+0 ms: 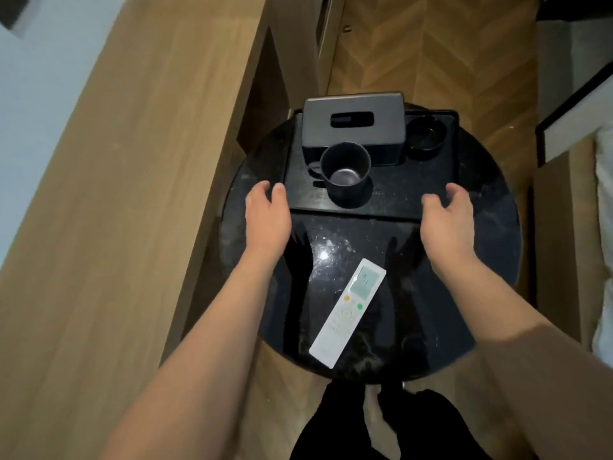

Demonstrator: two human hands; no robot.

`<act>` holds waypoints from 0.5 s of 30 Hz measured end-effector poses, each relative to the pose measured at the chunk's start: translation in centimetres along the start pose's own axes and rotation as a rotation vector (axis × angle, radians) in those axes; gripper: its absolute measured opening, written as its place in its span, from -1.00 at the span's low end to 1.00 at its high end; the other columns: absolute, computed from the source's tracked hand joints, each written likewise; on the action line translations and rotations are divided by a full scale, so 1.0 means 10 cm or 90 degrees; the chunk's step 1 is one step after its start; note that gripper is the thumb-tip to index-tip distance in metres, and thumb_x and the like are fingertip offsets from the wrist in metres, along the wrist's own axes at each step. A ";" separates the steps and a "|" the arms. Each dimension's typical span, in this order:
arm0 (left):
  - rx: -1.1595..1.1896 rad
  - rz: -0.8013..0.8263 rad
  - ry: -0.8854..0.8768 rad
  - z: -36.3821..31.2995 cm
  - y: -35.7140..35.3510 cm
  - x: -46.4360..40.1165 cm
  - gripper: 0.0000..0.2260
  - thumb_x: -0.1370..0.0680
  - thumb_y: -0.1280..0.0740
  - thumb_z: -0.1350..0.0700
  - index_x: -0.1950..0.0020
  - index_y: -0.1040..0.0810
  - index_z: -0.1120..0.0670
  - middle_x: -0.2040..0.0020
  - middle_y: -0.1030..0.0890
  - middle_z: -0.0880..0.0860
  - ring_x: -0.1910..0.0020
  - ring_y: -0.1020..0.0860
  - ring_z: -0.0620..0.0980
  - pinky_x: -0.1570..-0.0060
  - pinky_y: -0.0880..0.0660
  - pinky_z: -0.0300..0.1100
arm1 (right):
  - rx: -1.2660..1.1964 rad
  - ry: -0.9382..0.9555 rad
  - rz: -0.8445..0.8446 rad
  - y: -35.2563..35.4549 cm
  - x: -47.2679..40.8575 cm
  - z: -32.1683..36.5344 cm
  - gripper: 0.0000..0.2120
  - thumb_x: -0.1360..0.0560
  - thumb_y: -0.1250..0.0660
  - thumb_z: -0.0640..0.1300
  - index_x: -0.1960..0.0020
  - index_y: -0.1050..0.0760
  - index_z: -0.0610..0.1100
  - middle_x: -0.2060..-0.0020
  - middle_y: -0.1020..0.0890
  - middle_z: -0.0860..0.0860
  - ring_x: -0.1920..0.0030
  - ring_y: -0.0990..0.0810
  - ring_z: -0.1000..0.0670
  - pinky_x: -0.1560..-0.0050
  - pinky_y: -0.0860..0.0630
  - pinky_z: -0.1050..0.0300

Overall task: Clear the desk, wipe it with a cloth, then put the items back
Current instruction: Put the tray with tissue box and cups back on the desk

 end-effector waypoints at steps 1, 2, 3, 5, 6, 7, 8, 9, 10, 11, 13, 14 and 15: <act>0.022 0.002 0.022 -0.03 -0.08 -0.15 -0.54 -0.69 -0.11 -0.13 -0.54 -0.31 0.03 -0.51 -0.35 0.02 -0.45 -0.36 0.03 -0.43 -0.29 -0.01 | -0.009 -0.025 -0.013 -0.01 -0.18 -0.02 -0.43 -0.59 -0.17 0.01 -0.56 -0.18 -0.07 -0.51 -0.30 -0.05 -0.44 -0.35 -0.09 -0.38 -0.30 0.03; 0.038 0.008 0.037 -0.05 -0.17 -0.29 -0.54 -0.69 -0.10 -0.15 -0.53 -0.32 0.03 -0.49 -0.37 0.02 -0.42 -0.38 0.04 -0.42 -0.31 0.00 | -0.013 -0.044 -0.026 -0.03 -0.34 -0.03 -0.39 -0.57 -0.17 0.04 -0.57 -0.16 -0.08 -0.51 -0.29 -0.07 -0.46 -0.33 -0.12 -0.43 -0.28 -0.05; 0.052 0.018 0.047 -0.07 -0.26 -0.42 -0.52 -0.68 -0.10 -0.18 -0.52 -0.32 0.02 -0.48 -0.38 0.02 -0.41 -0.39 0.04 -0.41 -0.31 0.02 | -0.012 -0.059 -0.037 -0.05 -0.49 -0.04 -0.36 -0.55 -0.16 0.05 -0.58 -0.14 -0.10 -0.52 -0.28 -0.09 -0.47 -0.31 -0.14 -0.46 -0.26 -0.12; 0.085 0.031 0.087 -0.11 -0.44 -0.71 -0.44 -0.65 -0.10 -0.26 -0.56 -0.28 0.01 -0.51 -0.35 0.02 -0.44 -0.36 0.06 -0.45 -0.29 0.09 | 0.013 -0.087 -0.062 -0.09 -0.81 -0.04 -0.35 -0.57 -0.16 0.07 -0.59 -0.11 -0.13 -0.54 -0.24 -0.11 -0.51 -0.23 -0.18 -0.48 -0.19 -0.18; 0.108 0.036 0.115 -0.10 -0.49 -0.80 -0.38 -0.62 -0.10 -0.31 -0.59 -0.23 -0.01 -0.55 -0.32 0.02 -0.48 -0.33 0.08 -0.48 -0.26 0.13 | 0.022 -0.101 -0.071 -0.11 -0.91 -0.05 -0.34 -0.58 -0.16 0.08 -0.60 -0.10 -0.14 -0.55 -0.21 -0.12 -0.53 -0.19 -0.19 -0.50 -0.15 -0.18; 0.133 0.042 0.140 -0.09 -0.53 -0.87 -0.32 -0.59 -0.11 -0.36 -0.62 -0.17 -0.03 -0.58 -0.28 0.02 -0.52 -0.29 0.10 -0.49 -0.24 0.18 | 0.017 -0.112 -0.073 -0.14 -1.00 -0.06 -0.33 -0.59 -0.15 0.10 -0.60 -0.07 -0.14 -0.56 -0.18 -0.12 -0.54 -0.16 -0.19 -0.51 -0.13 -0.18; 0.156 0.046 0.161 -0.10 -0.60 -0.96 -0.26 -0.56 -0.12 -0.40 -0.64 -0.11 -0.05 -0.60 -0.24 0.03 -0.54 -0.25 0.12 -0.50 -0.22 0.21 | 0.012 -0.120 -0.068 -0.18 -1.11 -0.07 -0.31 -0.59 -0.13 0.13 -0.61 -0.05 -0.14 -0.57 -0.17 -0.12 -0.54 -0.15 -0.19 -0.51 -0.11 -0.18; 0.170 0.045 0.182 -0.10 -0.66 -1.05 -0.21 -0.54 -0.13 -0.43 -0.65 -0.05 -0.07 -0.62 -0.20 0.04 -0.56 -0.22 0.14 -0.50 -0.20 0.23 | 0.011 -0.130 -0.068 -0.21 -1.21 -0.09 -0.31 -0.58 -0.11 0.15 -0.61 -0.05 -0.13 -0.57 -0.16 -0.12 -0.54 -0.15 -0.19 -0.50 -0.10 -0.19; 0.173 0.045 0.200 -0.11 -0.71 -1.11 -0.17 -0.52 -0.14 -0.45 -0.66 0.01 -0.08 -0.63 -0.16 0.04 -0.58 -0.19 0.16 -0.51 -0.17 0.24 | 0.018 -0.138 -0.071 -0.24 -1.28 -0.10 -0.31 -0.58 -0.10 0.16 -0.61 -0.06 -0.12 -0.57 -0.17 -0.11 -0.53 -0.15 -0.19 -0.50 -0.11 -0.20; 0.171 0.050 0.215 -0.10 -0.75 -1.16 -0.14 -0.51 -0.14 -0.47 -0.66 0.06 -0.09 -0.64 -0.14 0.04 -0.59 -0.17 0.17 -0.52 -0.15 0.25 | 0.029 -0.147 -0.077 -0.27 -1.33 -0.11 -0.32 -0.58 -0.09 0.16 -0.60 -0.07 -0.12 -0.57 -0.18 -0.11 -0.53 -0.15 -0.19 -0.50 -0.11 -0.20; 0.165 0.064 0.230 -0.08 -0.86 -1.25 -0.09 -0.49 -0.14 -0.50 -0.66 0.13 -0.09 -0.65 -0.08 0.03 -0.60 -0.11 0.16 -0.53 -0.09 0.24 | 0.066 -0.166 -0.086 -0.33 -1.41 -0.10 -0.35 -0.60 -0.07 0.15 -0.60 -0.06 -0.11 -0.57 -0.17 -0.09 -0.53 -0.14 -0.17 -0.50 -0.08 -0.16; 0.159 0.067 0.234 -0.07 -0.91 -1.27 -0.07 -0.48 -0.13 -0.52 -0.66 0.14 -0.08 -0.66 -0.06 0.03 -0.61 -0.08 0.16 -0.54 -0.06 0.23 | 0.089 -0.177 -0.091 -0.34 -1.45 -0.10 -0.35 -0.61 -0.05 0.15 -0.61 -0.04 -0.10 -0.57 -0.15 -0.08 -0.53 -0.12 -0.16 -0.51 -0.06 -0.14; 0.148 0.064 0.234 -0.05 -0.94 -1.30 -0.04 -0.45 -0.14 -0.55 -0.66 0.14 -0.08 -0.66 -0.05 0.03 -0.62 -0.04 0.16 -0.55 -0.04 0.24 | 0.110 -0.186 -0.096 -0.36 -1.47 -0.10 -0.36 -0.62 -0.04 0.16 -0.61 -0.02 -0.10 -0.57 -0.13 -0.07 -0.53 -0.11 -0.15 -0.51 -0.05 -0.11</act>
Point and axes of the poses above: each hand's wrist, its own x-axis away from the middle knuckle, its own y-axis out of the back of the hand, z = x × y, the point moved 8 cm from there along -x, towards the middle knuckle
